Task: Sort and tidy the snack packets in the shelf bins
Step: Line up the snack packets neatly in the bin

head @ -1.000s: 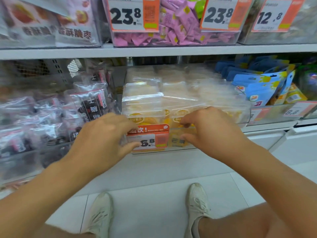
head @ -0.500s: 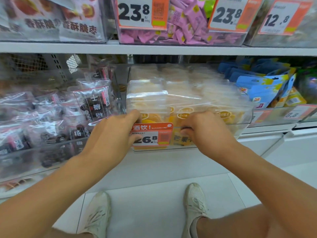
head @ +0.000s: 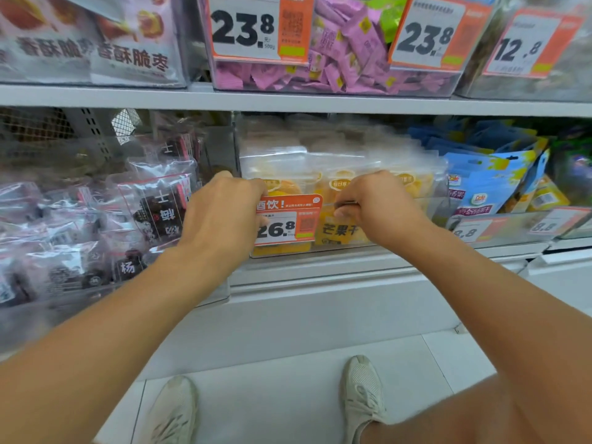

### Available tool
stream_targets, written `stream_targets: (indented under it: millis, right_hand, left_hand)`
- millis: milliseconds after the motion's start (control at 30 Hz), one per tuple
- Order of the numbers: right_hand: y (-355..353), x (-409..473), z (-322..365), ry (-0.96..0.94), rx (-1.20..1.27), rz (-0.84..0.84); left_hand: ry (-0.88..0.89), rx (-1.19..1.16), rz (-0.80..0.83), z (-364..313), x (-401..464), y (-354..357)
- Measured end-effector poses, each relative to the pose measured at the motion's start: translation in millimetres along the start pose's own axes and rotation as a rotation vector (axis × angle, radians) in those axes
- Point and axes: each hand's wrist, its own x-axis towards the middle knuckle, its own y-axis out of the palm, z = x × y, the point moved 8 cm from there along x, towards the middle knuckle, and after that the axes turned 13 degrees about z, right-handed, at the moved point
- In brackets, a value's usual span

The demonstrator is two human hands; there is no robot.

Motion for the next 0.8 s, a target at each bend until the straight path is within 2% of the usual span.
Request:
stream_targets:
  millis: [133, 300, 533, 667, 800]
  right_hand:
    - [13, 11, 0, -0.009, 0.013, 0.043]
    - [32, 5, 5, 0.012, -0.058, 0.107]
    - [21, -6, 21, 0.128, -0.17, 0.091]
    - [-10, -20, 63, 0.051, -0.043, -0.118]
    - [-20, -52, 139, -0.227, 0.232, -0.307]
  left_hand:
    - [-0.085, 0.081, 0.034, 5, 10, 6]
    - [-0.053, 0.347, 0.101, -12, 1, 19]
    - [-0.013, 0.264, 0.168, -5, -12, 18]
    - [0.052, 0.059, 0.161, 1, -35, 1]
    - [0.152, -0.127, -0.01, 17, -66, -29]
